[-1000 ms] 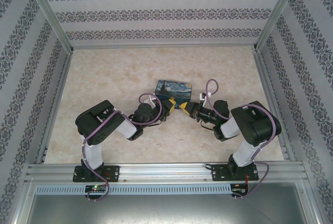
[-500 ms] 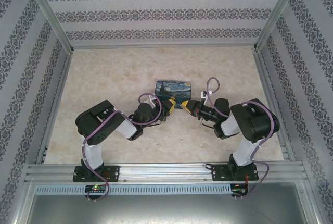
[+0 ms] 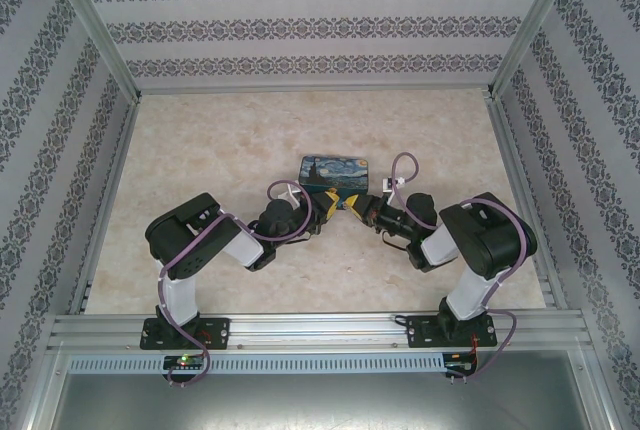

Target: Unlock a padlock with a key

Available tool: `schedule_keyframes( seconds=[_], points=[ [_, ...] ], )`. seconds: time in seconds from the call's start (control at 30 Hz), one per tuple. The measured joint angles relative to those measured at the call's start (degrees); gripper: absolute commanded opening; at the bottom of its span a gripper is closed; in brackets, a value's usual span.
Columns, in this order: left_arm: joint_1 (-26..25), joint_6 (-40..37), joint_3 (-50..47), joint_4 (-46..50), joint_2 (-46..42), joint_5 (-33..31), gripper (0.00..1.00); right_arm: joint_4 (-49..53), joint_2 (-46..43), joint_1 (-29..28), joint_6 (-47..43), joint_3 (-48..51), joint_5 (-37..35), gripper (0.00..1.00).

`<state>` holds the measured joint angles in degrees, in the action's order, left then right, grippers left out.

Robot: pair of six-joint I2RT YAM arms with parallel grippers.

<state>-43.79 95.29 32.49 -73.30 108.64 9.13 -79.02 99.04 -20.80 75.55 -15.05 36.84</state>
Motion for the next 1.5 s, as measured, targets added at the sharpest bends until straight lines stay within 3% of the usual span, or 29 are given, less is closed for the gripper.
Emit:
schedule_keyframes(
  seconds=[0.3, 0.37, 0.43, 0.57, 0.73, 0.97, 1.17, 1.33, 1.5],
  points=[
    [-0.1, 0.0, 0.1, 0.0, 0.0, -1.1, 0.00, 0.2, 0.0, -0.7, 2.2, -0.3, -1.9, 0.00],
    [-0.1, -0.1, 0.1, 0.0, 0.0, -1.5, 0.00, 0.4, 0.0, -0.7, 2.4, -0.6, -1.9, 0.10],
    [-0.3, -0.4, 0.2, 0.0, 0.3, -1.8, 0.00, 0.6, 0.0, -0.7, 2.4, -0.7, -1.6, 0.30],
    [-1.5, -0.9, 0.4, -0.5, 2.5, -2.4, 0.00, 0.9, -0.1, 0.0, 2.4, -0.1, 0.1, 0.58],
    [-2.0, -1.4, 0.4, -1.3, 6.5, -3.8, 0.00, 2.2, -2.6, 2.8, 2.1, 3.3, 1.6, 0.71],
    [-1.9, -2.3, 0.3, -2.5, 7.3, -5.4, 0.00, 9.2, -9.1, 4.2, -1.5, 7.6, 4.5, 0.73],
    [-1.9, -2.3, -0.1, -2.6, 7.3, -5.3, 0.00, 27.7, -20.1, 3.8, -11.4, 6.0, 4.4, 0.69],
    [-1.9, -2.3, -0.1, -2.6, 7.3, -4.9, 0.00, 58.9, -35.3, -2.9, -30.1, -4.5, -6.0, 0.66],
    [-1.9, -2.2, -0.1, -2.5, 7.3, -4.3, 0.00, 73.8, -40.4, -8.6, -44.7, -11.3, -16.9, 0.54]
  ],
)
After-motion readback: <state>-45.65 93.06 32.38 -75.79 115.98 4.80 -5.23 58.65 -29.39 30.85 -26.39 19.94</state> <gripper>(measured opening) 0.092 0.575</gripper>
